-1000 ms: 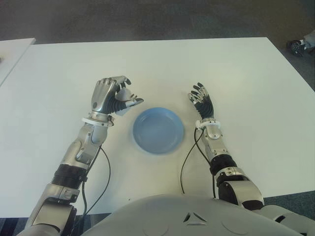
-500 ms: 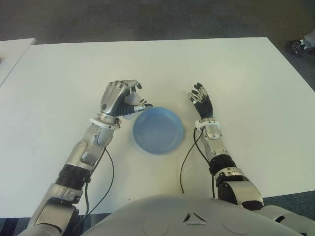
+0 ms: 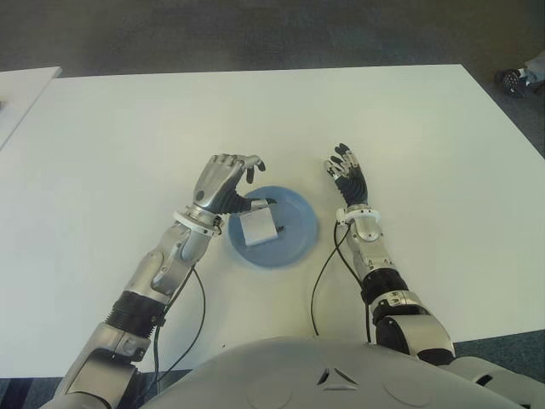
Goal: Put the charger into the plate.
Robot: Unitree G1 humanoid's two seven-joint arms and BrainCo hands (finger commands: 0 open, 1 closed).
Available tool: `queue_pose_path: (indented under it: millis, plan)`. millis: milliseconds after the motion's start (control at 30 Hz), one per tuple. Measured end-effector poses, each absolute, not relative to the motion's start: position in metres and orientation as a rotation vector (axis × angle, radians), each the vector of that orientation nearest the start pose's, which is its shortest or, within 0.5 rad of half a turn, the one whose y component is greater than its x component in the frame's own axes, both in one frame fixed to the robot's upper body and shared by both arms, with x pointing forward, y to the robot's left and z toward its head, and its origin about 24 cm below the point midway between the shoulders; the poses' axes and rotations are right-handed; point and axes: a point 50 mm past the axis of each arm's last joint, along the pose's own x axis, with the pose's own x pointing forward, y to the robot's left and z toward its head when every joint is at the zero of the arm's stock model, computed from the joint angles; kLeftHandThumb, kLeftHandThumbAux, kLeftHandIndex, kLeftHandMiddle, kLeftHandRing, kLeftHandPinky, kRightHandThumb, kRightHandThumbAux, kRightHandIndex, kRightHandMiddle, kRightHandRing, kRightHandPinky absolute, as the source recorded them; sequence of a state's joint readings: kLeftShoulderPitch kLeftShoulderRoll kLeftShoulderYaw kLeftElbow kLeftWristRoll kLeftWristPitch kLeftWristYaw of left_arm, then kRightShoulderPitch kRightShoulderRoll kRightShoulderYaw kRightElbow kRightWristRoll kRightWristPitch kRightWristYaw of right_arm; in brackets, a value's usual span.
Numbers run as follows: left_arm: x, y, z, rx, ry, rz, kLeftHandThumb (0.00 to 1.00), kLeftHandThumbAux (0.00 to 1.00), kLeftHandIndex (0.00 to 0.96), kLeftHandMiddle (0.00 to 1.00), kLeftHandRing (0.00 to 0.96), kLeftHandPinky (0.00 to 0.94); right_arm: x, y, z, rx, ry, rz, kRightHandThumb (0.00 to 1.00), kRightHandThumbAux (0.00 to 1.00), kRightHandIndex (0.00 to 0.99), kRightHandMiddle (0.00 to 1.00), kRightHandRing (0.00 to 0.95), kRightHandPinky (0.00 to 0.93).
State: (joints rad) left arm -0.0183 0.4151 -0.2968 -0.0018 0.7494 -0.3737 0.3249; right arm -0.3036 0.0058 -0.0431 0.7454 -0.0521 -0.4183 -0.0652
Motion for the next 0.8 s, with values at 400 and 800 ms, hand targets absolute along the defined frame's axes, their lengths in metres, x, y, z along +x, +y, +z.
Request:
queue_pose_path:
  millis: [400,800]
  plan:
    - [0.227,0.121,0.064,0.944,-0.624,-0.309,0.698,0.696,0.427,0.722,0.705,0.659,0.292,-0.135,-0.009,-0.046,0.037,-0.002,0.086,0.607,0.008,0.116,0.124,0.146]
    - [0.221,0.121,0.056,0.935,-0.641,-0.439,0.409,0.39,0.18,0.299,0.282,0.248,0.291,-0.132,-0.009,-0.054,0.036,0.004,0.105,0.605,0.011,0.139,0.149,0.171]
